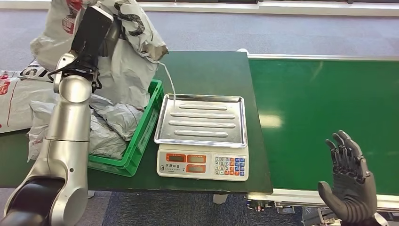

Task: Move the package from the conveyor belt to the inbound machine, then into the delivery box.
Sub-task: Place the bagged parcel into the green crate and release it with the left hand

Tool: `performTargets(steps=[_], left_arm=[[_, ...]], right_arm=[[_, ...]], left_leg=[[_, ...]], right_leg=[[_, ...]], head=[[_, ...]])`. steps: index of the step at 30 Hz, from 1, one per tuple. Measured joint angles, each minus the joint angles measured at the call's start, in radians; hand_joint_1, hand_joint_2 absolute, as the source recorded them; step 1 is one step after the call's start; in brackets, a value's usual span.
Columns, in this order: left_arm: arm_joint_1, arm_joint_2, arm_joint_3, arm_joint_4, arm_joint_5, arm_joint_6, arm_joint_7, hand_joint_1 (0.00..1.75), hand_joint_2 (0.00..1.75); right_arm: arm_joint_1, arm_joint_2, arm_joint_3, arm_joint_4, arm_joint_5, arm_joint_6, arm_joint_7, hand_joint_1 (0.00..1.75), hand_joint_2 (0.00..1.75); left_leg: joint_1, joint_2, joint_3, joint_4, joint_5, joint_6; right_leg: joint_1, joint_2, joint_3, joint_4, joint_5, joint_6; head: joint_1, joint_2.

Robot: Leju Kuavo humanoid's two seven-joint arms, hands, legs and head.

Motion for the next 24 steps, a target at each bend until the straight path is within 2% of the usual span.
performTargets(steps=[7, 8, 9, 11, 12, 13, 17, 24], left_arm=[[-0.011, 0.031, 0.003, 0.012, -0.129, 0.09, 0.057, 1.73, 1.75], [-0.016, 0.034, 0.003, 0.025, -0.145, 0.092, 0.071, 1.53, 1.75], [-0.022, 0.037, 0.003, 0.043, -0.162, 0.093, 0.086, 1.16, 1.75], [-0.042, 0.042, 0.003, 0.096, -0.205, 0.102, 0.121, 0.3, 1.75], [-0.054, 0.045, 0.003, 0.132, -0.23, 0.113, 0.136, 0.07, 1.75], [-0.066, 0.046, 0.003, 0.171, -0.255, 0.131, 0.151, 0.0, 1.75], [-0.115, 0.048, 0.003, 0.336, -0.326, 0.212, 0.182, 0.0, 1.75], [-0.149, 0.046, 0.022, 0.537, -0.321, 0.229, 0.166, 0.0, 1.75]], right_arm=[[-0.009, 0.006, -0.001, 0.004, 0.015, 0.0, 0.0, 0.0, 1.75], [-0.011, 0.007, -0.001, 0.005, 0.017, 0.0, 0.0, 0.0, 1.75], [-0.013, 0.008, -0.001, 0.007, 0.018, 0.0, 0.0, 0.0, 1.75], [-0.018, 0.01, -0.001, 0.011, 0.018, 0.0, 0.0, 0.0, 1.75], [-0.023, 0.01, -0.001, 0.015, 0.018, 0.0, 0.001, 0.0, 1.75], [-0.029, 0.01, -0.001, 0.019, 0.018, 0.0, 0.001, 0.0, 1.75], [-0.064, 0.011, 0.0, 0.042, 0.019, 0.0, 0.011, 0.0, 1.75], [-0.103, 0.011, 0.003, 0.083, -0.008, 0.0, 0.031, 0.0, 1.75]], left_leg=[[0.0, 0.0, 0.0, 0.0, 0.001, 0.0], [0.0, 0.0, 0.0, 0.0, 0.001, 0.0], [0.0, 0.0, 0.0, 0.0, 0.001, 0.0], [0.0, -0.001, 0.0, 0.0, 0.001, -0.001], [0.0, -0.001, 0.0, 0.0, 0.001, -0.001], [0.0, -0.001, 0.0, 0.0, 0.002, -0.001], [0.0, 0.0, 0.0, 0.0, 0.002, -0.001], [0.0, 0.0, -0.001, 0.0, 0.002, -0.001]], right_leg=[[0.0, 0.0, 0.0, 0.0, 0.001, 0.0], [0.0, 0.0, 0.0, 0.0, 0.001, 0.0], [0.0, 0.0, 0.0, 0.0, 0.001, 0.0], [0.0, 0.0, 0.0, 0.0, 0.001, 0.0], [0.0, 0.0, 0.0, 0.0, 0.001, 0.0], [0.0, 0.0, 0.0, 0.0, 0.001, 0.0], [0.0, 0.0, 0.0, 0.0, 0.001, 0.0], [0.0, 0.0, -0.001, 0.0, 0.001, 0.0]], head=[[0.0, 0.0], [0.0, 0.0], [0.0, 0.0], [0.0, 0.0], [0.0, 0.0], [0.0, 0.0], [0.0, 0.0], [0.0, 0.0]])
